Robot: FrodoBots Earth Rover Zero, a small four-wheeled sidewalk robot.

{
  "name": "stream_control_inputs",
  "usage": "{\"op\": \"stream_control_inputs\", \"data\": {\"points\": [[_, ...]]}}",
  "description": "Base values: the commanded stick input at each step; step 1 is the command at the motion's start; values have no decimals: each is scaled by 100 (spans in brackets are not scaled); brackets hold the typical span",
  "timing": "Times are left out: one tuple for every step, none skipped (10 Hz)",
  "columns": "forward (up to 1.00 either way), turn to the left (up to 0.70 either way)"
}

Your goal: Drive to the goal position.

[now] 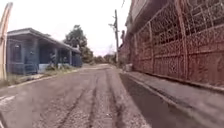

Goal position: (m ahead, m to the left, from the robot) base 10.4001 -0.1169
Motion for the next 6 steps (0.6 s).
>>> {"op": "stream_control_inputs", "data": {"points": [[70,0],[70,0],[70,0],[70,0],[70,0],[70,0]]}}
